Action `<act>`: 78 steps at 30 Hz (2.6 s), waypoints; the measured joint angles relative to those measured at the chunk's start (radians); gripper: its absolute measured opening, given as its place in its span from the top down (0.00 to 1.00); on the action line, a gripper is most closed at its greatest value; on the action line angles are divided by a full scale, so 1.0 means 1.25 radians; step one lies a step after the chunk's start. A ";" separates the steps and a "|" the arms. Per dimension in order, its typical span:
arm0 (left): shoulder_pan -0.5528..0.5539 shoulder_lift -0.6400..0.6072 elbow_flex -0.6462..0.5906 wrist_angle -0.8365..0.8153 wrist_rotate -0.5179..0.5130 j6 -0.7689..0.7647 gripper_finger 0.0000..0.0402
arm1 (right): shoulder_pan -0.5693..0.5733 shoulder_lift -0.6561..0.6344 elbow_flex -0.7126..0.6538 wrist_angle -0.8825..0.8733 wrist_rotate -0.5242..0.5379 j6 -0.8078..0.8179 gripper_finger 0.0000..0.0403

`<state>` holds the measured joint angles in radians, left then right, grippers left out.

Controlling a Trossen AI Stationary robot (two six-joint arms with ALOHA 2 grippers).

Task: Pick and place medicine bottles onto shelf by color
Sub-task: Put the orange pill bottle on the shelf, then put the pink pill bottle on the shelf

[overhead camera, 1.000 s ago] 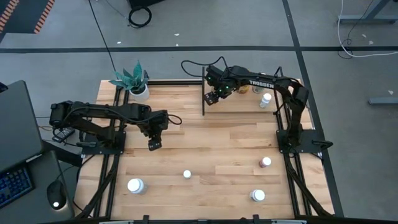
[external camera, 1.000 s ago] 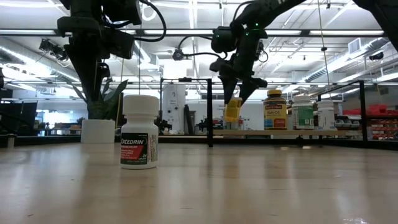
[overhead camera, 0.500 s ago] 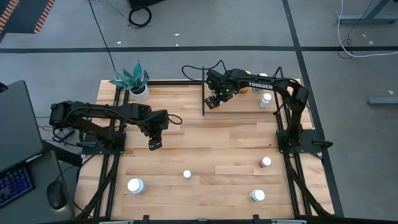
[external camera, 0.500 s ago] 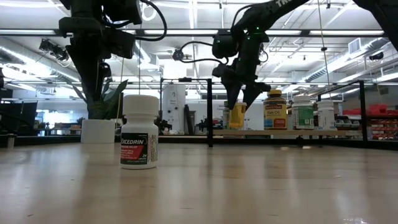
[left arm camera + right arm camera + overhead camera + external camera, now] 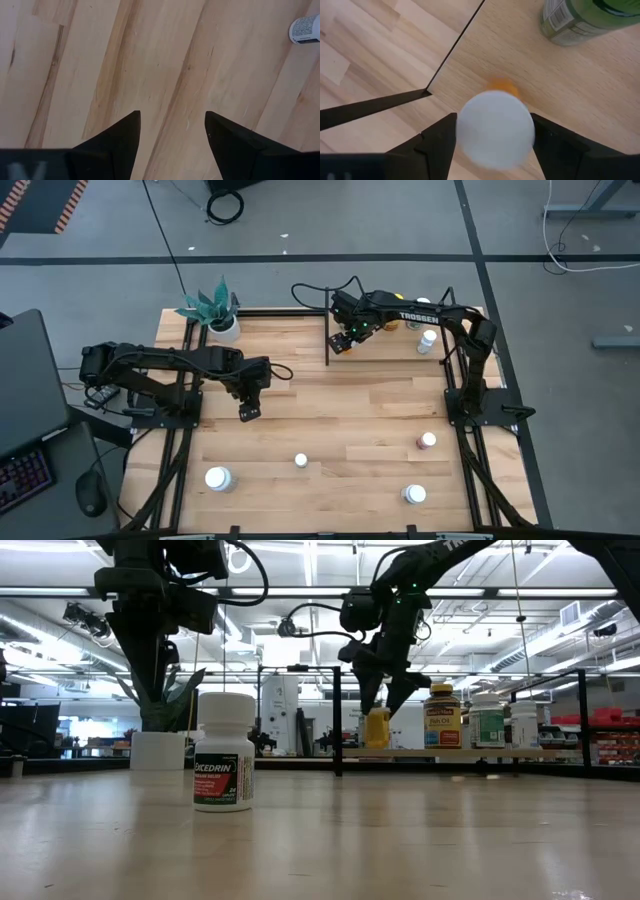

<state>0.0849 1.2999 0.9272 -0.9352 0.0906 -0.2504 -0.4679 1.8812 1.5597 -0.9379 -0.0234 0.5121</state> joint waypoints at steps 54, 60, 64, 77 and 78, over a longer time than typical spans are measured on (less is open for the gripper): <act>0.003 0.000 0.000 0.017 -0.015 0.285 0.48 | 0.633 -0.329 -0.158 -0.335 0.036 0.956 0.20; 0.007 0.000 0.000 0.060 -0.014 0.294 0.47 | 0.738 -0.404 -0.323 -0.289 -0.039 1.156 0.22; 0.021 0.000 0.000 0.074 -0.014 0.270 0.48 | 0.774 -0.416 -0.375 -0.237 -0.039 1.200 0.21; 0.033 0.000 0.000 0.063 -0.014 0.149 0.49 | 0.855 -0.463 -0.535 -0.159 -0.031 1.247 0.20; 0.033 0.000 0.000 0.062 -0.014 0.143 0.48 | 0.858 -0.466 -0.544 -0.159 -0.031 1.247 0.20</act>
<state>0.1261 1.2999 0.9268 -0.8580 0.0735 -0.0717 0.6050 1.2988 0.8792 -1.1372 -0.0624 2.0705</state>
